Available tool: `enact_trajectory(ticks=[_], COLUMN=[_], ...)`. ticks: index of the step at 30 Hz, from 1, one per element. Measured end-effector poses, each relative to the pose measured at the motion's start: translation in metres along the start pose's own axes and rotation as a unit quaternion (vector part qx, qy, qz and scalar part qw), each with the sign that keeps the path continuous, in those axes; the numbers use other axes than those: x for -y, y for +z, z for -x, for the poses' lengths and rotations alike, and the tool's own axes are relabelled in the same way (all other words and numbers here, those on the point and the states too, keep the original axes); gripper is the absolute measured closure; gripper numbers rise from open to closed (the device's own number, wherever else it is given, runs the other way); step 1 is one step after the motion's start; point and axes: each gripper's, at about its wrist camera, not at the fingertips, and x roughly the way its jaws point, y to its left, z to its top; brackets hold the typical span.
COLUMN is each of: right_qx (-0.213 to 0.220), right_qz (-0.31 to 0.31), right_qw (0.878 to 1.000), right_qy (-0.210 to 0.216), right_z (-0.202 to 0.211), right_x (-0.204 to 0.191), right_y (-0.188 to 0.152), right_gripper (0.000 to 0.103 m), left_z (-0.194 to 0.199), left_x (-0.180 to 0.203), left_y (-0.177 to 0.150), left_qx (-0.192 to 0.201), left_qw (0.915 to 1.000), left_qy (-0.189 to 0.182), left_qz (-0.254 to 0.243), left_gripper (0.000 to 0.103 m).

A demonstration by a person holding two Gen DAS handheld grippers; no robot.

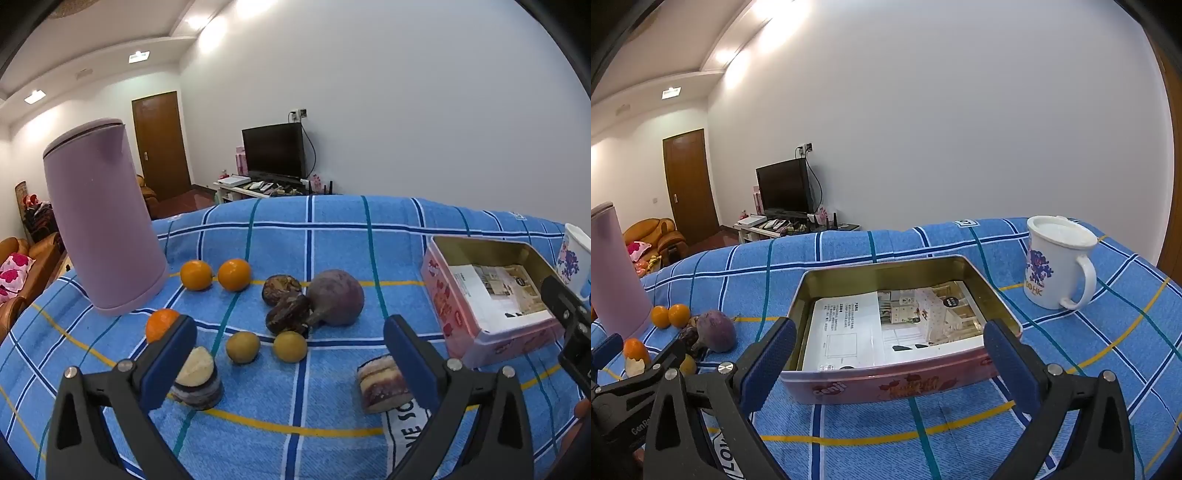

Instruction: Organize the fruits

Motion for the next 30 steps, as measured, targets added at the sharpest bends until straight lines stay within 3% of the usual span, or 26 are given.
enact_trajectory(ticks=[30], right_qx=[0.0], right_qz=[0.013], right_qw=[1.0], right_qy=[0.006], right_z=[0.0002], right_x=[-0.003], right_y=[-0.0025], right_gripper=[0.001], left_z=[0.0001], left_x=[-0.002], left_y=[-0.0006], left_qx=[-0.004], left_qw=[1.0], left_qy=[-0.005], left_qz=[0.004], left_gripper=[0.0])
